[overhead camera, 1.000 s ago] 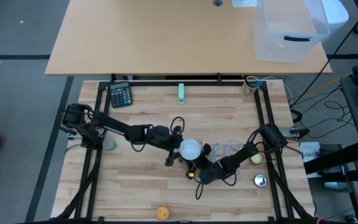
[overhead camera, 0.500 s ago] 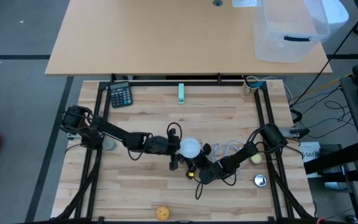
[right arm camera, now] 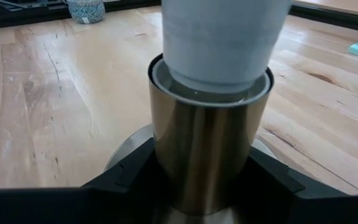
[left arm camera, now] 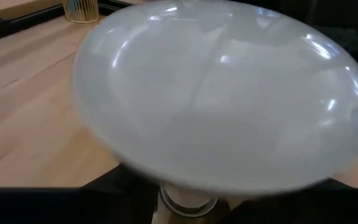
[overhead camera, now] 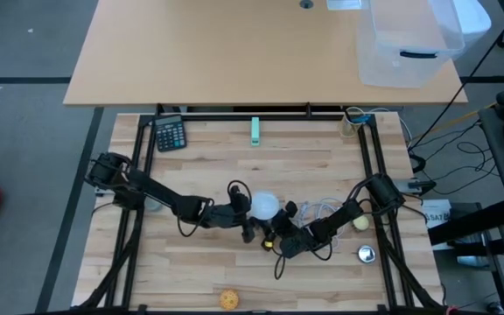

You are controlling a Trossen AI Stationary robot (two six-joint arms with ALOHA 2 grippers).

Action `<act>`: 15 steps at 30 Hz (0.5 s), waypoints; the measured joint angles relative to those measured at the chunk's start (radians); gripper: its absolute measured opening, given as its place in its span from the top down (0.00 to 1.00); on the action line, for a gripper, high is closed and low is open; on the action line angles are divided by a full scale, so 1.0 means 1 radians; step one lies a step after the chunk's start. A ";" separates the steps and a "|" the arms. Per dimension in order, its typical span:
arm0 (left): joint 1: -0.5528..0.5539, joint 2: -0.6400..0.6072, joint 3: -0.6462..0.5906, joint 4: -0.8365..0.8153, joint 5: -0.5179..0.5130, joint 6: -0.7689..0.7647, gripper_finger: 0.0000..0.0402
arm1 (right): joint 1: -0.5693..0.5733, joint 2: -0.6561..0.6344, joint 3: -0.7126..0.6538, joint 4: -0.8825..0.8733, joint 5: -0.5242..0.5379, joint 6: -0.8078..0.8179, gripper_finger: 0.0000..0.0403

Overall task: Screw lightbulb
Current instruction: Remove the white lightbulb from the silver lamp

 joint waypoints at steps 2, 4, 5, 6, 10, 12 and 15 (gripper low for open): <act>-0.008 0.024 0.000 0.037 -0.017 -0.025 0.48 | 0.000 0.000 0.000 -0.001 0.001 0.001 0.55; -0.012 0.053 0.000 0.085 -0.033 -0.046 0.48 | 0.000 0.000 0.000 -0.001 0.005 0.001 0.55; -0.014 0.066 0.000 0.104 -0.043 -0.061 0.48 | 0.000 0.000 0.000 -0.001 0.006 0.003 0.55; -0.017 0.077 0.000 0.121 -0.056 -0.067 0.48 | 0.000 0.000 0.000 -0.001 0.008 0.003 0.55; -0.031 0.102 0.000 0.146 -0.106 -0.085 0.48 | 0.000 0.000 0.000 -0.001 0.004 0.000 0.55; -0.036 0.104 0.000 0.154 -0.136 -0.109 0.48 | 0.000 0.000 0.000 -0.002 0.004 0.001 0.55; -0.044 0.102 0.000 0.171 -0.165 -0.135 0.48 | -0.001 0.000 0.000 -0.004 0.004 0.001 0.55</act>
